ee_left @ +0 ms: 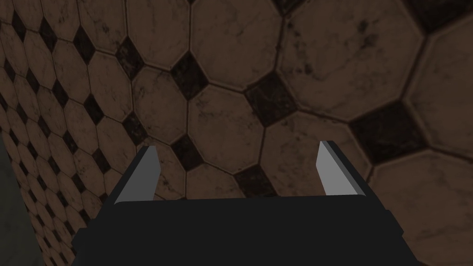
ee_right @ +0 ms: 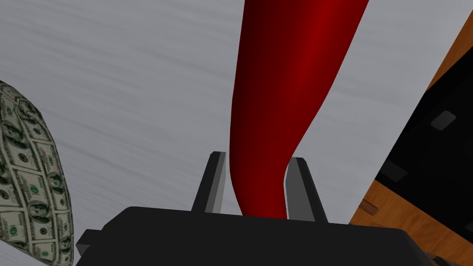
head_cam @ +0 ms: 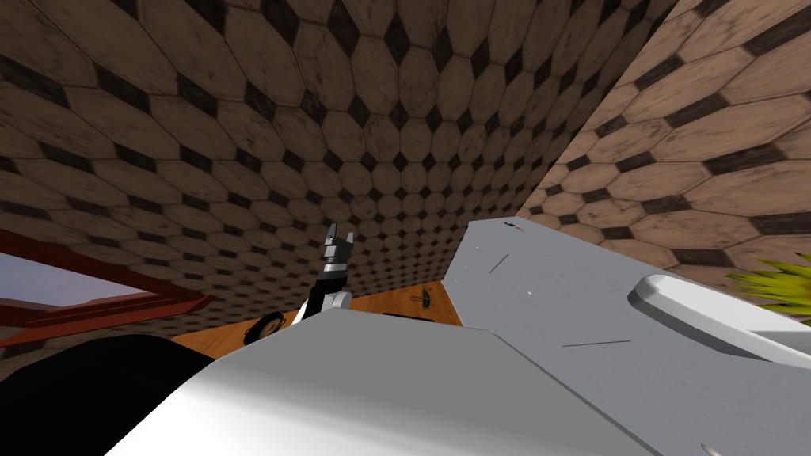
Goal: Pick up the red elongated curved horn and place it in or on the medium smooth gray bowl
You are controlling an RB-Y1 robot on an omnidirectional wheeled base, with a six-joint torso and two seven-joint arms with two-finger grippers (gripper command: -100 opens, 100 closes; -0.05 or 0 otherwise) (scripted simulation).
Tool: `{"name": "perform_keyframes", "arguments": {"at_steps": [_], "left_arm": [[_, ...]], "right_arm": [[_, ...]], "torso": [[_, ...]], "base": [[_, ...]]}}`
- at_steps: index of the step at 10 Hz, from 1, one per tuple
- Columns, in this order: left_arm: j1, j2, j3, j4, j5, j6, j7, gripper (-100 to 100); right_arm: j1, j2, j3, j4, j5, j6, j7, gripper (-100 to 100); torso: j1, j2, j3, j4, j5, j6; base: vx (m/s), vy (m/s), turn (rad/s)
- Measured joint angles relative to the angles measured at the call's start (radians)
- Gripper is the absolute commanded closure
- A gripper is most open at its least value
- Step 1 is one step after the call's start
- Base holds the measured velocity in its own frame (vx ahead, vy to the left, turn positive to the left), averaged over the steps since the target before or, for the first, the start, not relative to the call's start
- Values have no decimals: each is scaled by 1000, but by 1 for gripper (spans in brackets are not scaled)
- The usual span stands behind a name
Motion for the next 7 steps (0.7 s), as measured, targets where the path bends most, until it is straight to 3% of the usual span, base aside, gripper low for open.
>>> {"name": "perform_keyframes", "arguments": {"at_steps": [1, 3, 6, 7], "left_arm": [[0, 0, 0, 0, 0, 0, 0, 0], [0, 0, 0, 0, 0, 0, 0, 0], [0, 0, 0, 0, 0, 0, 0, 0], [0, 0, 0, 0, 0, 0, 0, 0]], "right_arm": [[0, 0, 0, 0, 0, 0, 0, 100], [-11, -20, -8, 9, 50, -20, -12, 100], [40, -72, 12, -5, -36, -26, 4, 100], [42, -76, 13, -5, -41, -28, 5, 0]], "torso": [[0, 0, 0, 0, 0, 0], [2, 2, 1, 0, 1, 0], [2, 1, 0, 0, 2, 0], [2, 1, 0, 0, 1, 0]], "base": [[-7, 8, -70], [-21, 10, -56], [-12, 9, -27], [0, 0, 0]]}}
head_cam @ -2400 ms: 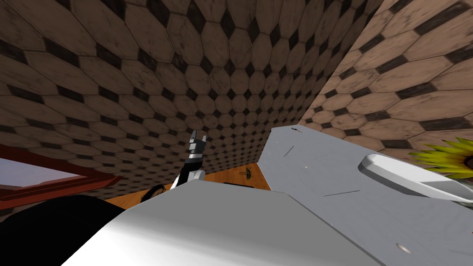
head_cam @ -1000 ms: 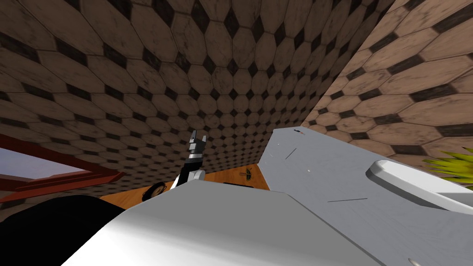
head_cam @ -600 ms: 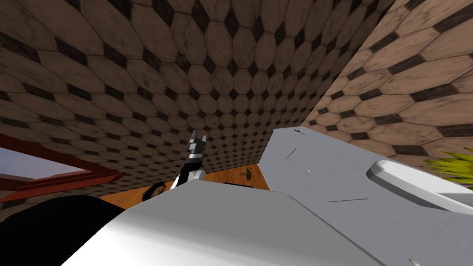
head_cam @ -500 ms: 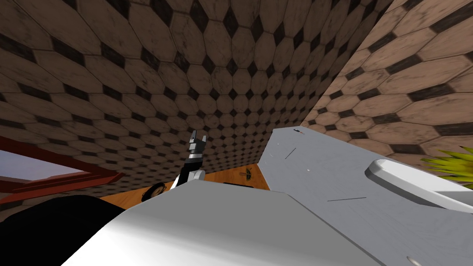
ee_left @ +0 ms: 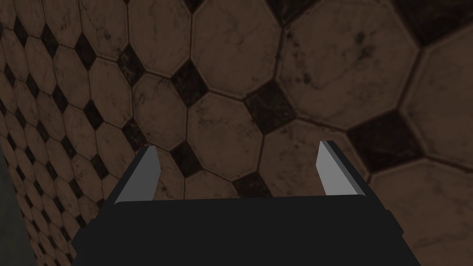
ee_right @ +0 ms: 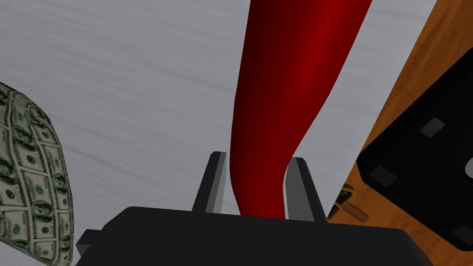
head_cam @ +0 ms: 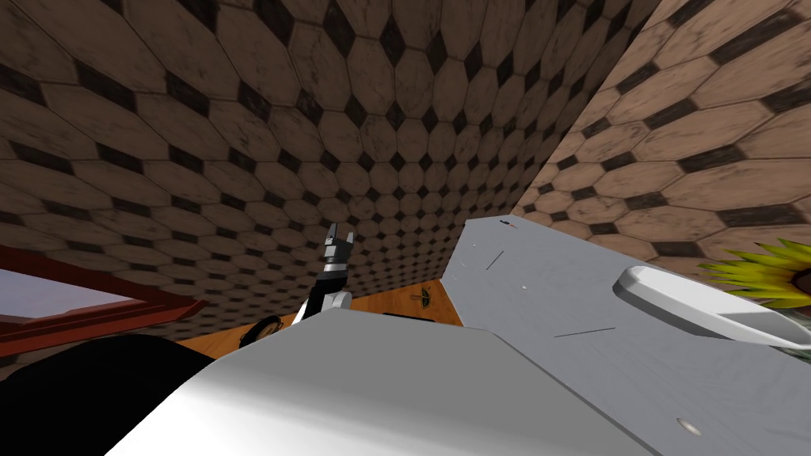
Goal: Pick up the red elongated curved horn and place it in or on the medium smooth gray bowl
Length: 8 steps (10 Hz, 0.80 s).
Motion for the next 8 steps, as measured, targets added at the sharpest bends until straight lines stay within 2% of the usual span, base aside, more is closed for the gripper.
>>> {"name": "perform_keyframes", "arguments": {"at_steps": [1, 2, 3, 4, 5, 6, 7, 8], "left_arm": [[0, 0, 0, 0, 0, 0, 0, 0], [0, 0, 0, 0, 0, 0, 0, 0], [0, 0, 0, 0, 0, 0, 0, 0], [0, 0, 0, 0, 0, 0, 0, 0], [0, 0, 0, 0, 0, 0, 0, 0], [0, 0, 0, 0, 0, 0, 0, 0], [0, 0, 0, 0, 0, 0, 0, 0], [0, 0, 0, 0, 0, 0, 0, 0]], "right_arm": [[0, 0, 0, 0, 1, 0, 0, 100], [5, -22, 17, 10, 2, -11, -14, 100], [6, -55, 86, 3, -49, -15, -16, 100], [10, -48, 67, 19, -27, -30, -26, 100], [15, -36, 28, 35, 20, -44, -41, 100], [22, -35, 8, 42, 67, -62, -63, 100], [13, -50, 56, 36, 40, -69, -65, 100], [29, -47, 19, 52, 94, -93, -85, 100]], "torso": [[0, 0, 0, 0, 0, 0], [1, 0, 0, 0, 1, 2], [1, -1, 0, 0, 1, 2], [0, -1, 0, 0, 0, 1], [-1, -1, 0, 0, 0, 0], [-2, -2, -1, 0, 0, 1], [-2, -2, -1, 0, 0, 1], [-1, -3, -2, -1, 0, 0]], "base": [[12, 15, -111], [24, 8, -120], [19, -3, -34], [7, -5, 17], [29, -24, -4], [37, -27, -16], [40, -15, 22], [32, -17, 13]]}}
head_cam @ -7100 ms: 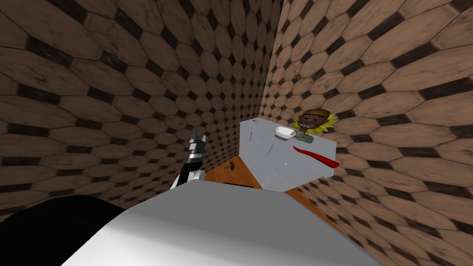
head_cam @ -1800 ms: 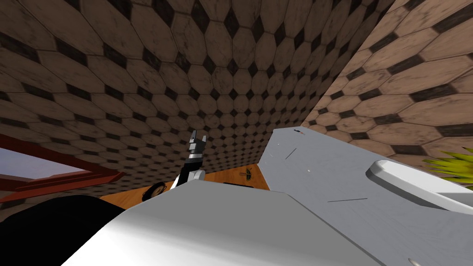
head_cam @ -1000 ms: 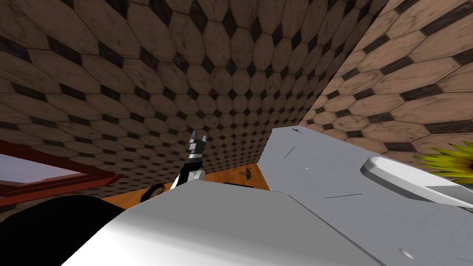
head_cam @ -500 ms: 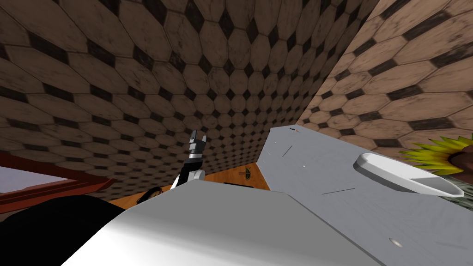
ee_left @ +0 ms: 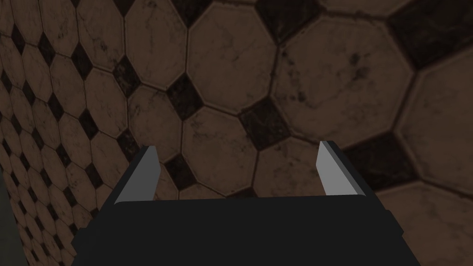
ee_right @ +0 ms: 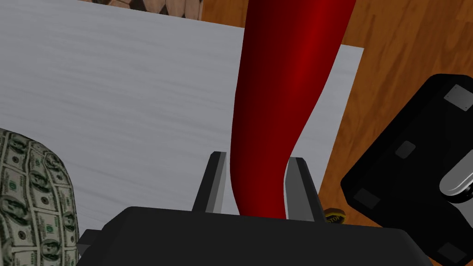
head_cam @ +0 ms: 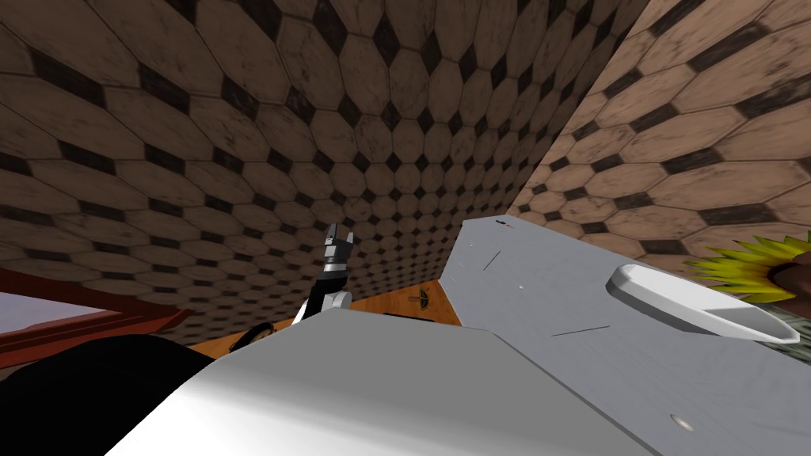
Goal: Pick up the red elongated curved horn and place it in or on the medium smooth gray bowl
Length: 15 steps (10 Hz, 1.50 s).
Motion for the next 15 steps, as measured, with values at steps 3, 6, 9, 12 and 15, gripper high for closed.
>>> {"name": "perform_keyframes", "arguments": {"at_steps": [3, 6, 9, 12, 15], "left_arm": [[0, 0, 0, 0, 0, 0, 0, 0], [0, 0, 0, 0, 0, 0, 0, 0], [0, 0, 0, 0, 0, 0, 0, 0], [0, 0, 0, 0, 0, 0, 0, 0], [0, 0, 0, 0, 0, 0, 0, 0]], "right_arm": [[-30, -43, 109, -26, -39, -11, -9, 100], [-46, -66, 150, -28, -25, -30, -25, 100], [-48, -100, 168, -12, 6, -55, -56, 100], [-6, -122, 116, 44, 44, -93, -87, 100], [30, -140, 83, 85, 47, -111, -98, 100]], "torso": [[2, -1, 0, 0, 1, -1], [3, 0, 0, 0, 1, -1], [3, -1, -1, -1, 2, -1], [2, -3, -2, -1, 2, -1], [4, -2, -1, -1, 3, -1]], "base": [[30, 3, 34], [23, 5, 8], [46, -4, -41], [57, -19, -28], [54, -2, -38]]}}
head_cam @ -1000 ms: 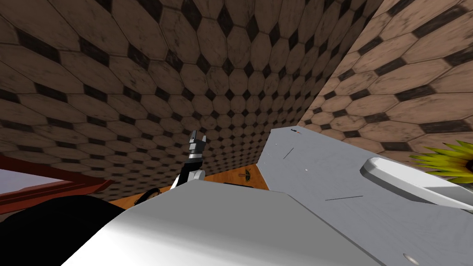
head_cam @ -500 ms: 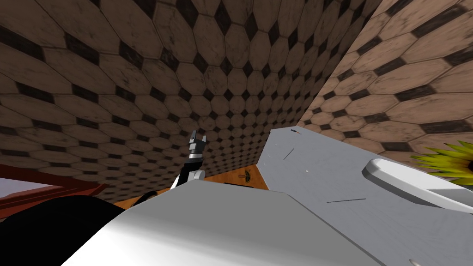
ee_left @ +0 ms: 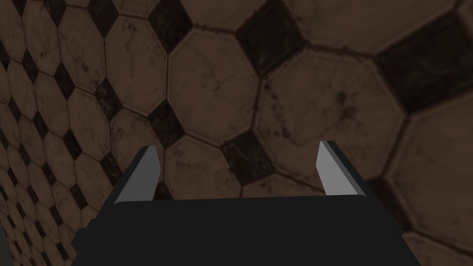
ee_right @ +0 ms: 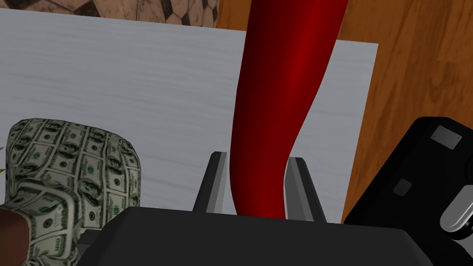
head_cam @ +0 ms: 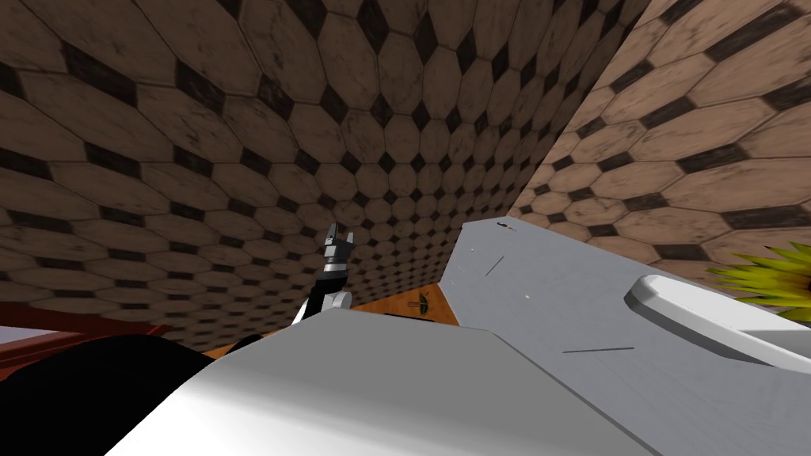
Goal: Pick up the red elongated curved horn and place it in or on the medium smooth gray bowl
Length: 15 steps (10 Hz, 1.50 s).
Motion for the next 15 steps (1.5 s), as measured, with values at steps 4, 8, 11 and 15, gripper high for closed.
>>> {"name": "perform_keyframes", "arguments": {"at_steps": [4, 8, 11, 15], "left_arm": [[0, 0, 0, 0, 0, 0, 0, 0], [0, 0, 0, 0, 0, 0, 0, 0], [0, 0, 0, 0, 0, 0, 0, 0], [0, 0, 0, 0, 0, 0, 0, 0]], "right_arm": [[-96, -55, 111, -22, -30, 21, -19, 100], [8, -70, -5, 68, -79, 1, -6, 100], [-2, -92, -5, 51, -117, 40, -4, 100], [-20, -105, -1, 38, -134, 58, -1, -100]], "torso": [[3, -3, -2, -1, 1, -1], [7, -3, -2, -1, 2, -2], [8, -11, -7, -3, 3, -5], [4, 3, 2, 1, 2, -1]], "base": [[72, 10, -25], [94, 51, -12], [162, 68, 32], [-2, 5, -15]]}}
